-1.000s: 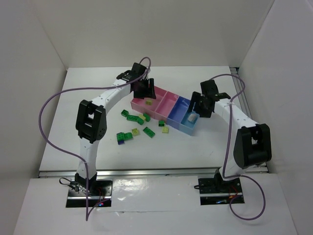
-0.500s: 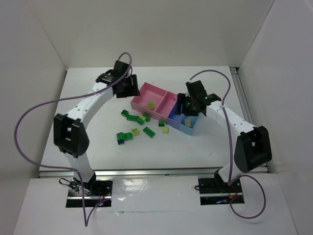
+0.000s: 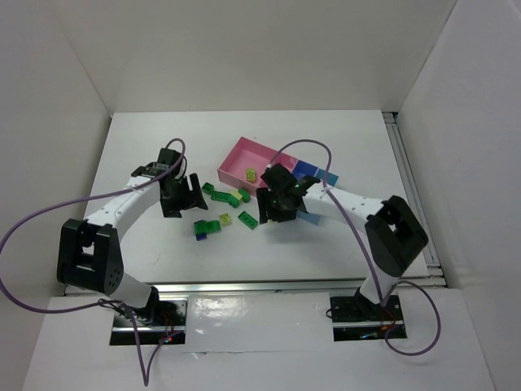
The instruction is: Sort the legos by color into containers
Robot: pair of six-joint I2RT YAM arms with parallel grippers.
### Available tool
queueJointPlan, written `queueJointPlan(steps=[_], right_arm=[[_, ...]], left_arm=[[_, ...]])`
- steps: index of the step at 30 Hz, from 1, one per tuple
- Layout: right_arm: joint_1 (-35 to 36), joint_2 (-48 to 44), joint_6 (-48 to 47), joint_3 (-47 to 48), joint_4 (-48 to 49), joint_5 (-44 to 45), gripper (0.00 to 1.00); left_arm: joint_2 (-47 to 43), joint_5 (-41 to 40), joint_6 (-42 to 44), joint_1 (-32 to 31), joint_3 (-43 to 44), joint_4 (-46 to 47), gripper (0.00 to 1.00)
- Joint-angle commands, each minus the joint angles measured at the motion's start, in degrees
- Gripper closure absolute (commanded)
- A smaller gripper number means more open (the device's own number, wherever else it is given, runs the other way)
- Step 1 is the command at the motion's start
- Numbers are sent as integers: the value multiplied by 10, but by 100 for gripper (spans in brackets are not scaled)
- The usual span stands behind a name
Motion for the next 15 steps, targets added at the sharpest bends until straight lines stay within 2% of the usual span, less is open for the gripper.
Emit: queueJointPlan(steps=[1, 12, 13, 15], right_arm=[[-1, 54, 61, 33, 0, 73, 34], [4, 118, 87, 50, -3, 144, 34], [4, 118, 81, 56, 2, 144, 36], [9, 118, 73, 62, 9, 151, 49]], left_arm=[[-18, 36, -8, 5, 9, 41, 14], [-18, 31, 3, 5, -2, 41, 14], [-18, 31, 10, 5, -2, 35, 14], [-24, 24, 21, 5, -2, 27, 17]])
